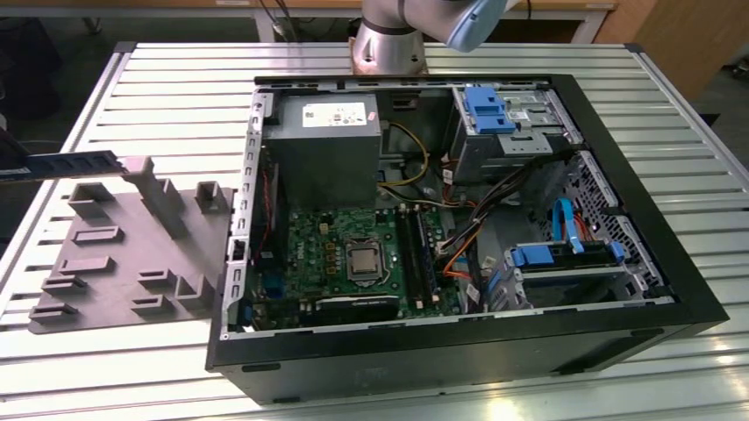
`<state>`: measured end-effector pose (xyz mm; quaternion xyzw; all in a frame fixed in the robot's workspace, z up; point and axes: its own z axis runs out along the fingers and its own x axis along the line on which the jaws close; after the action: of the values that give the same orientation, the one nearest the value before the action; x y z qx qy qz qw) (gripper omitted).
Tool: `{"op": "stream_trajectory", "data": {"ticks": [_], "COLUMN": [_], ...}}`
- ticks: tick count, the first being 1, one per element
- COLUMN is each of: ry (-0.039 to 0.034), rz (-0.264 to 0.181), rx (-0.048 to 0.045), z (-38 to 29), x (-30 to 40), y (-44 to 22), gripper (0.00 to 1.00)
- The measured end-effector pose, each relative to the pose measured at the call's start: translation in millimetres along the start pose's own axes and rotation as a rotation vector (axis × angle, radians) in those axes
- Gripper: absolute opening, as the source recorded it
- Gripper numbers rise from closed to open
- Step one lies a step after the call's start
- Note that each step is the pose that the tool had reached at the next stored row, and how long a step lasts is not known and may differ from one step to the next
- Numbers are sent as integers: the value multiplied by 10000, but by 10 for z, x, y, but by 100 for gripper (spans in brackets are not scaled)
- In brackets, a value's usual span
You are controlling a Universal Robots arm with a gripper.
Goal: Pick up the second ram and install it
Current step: 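Pick up the second ram and move it above second insertion slot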
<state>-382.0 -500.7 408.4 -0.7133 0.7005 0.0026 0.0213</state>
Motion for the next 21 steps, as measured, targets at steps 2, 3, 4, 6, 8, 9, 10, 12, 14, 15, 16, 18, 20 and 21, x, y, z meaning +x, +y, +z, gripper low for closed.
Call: {"op": "stream_trajectory", "data": {"ticks": [2, 3, 4, 6, 8, 9, 10, 12, 14, 15, 16, 18, 20, 21], "ry": [-1, -1, -1, 0, -1, 0, 0, -1, 0, 1, 0, 0, 0, -1], "rz": [0, 0, 0, 0, 0, 0, 0, 0, 0, 0, -1, 0, 0, 0], "rx": [1, 1, 1, 0, 1, 1, 0, 0, 0, -1, 0, 1, 0, 0], "z": [1, 1, 1, 0, 1, 1, 1, 1, 1, 0, 1, 2, 2, 2], "x": [0, 0, 1, 0, 0, 1, 0, 1, 1, 1, 1, 1, 1, 2], "y": [-6, -10, -11, -15, -22, -24, -28, -34, -41, -46, -52, -63, -75, -82], "gripper": [11, 11, 11, 11, 11, 11, 11, 11, 11, 11, 11, 11, 11, 11]}}
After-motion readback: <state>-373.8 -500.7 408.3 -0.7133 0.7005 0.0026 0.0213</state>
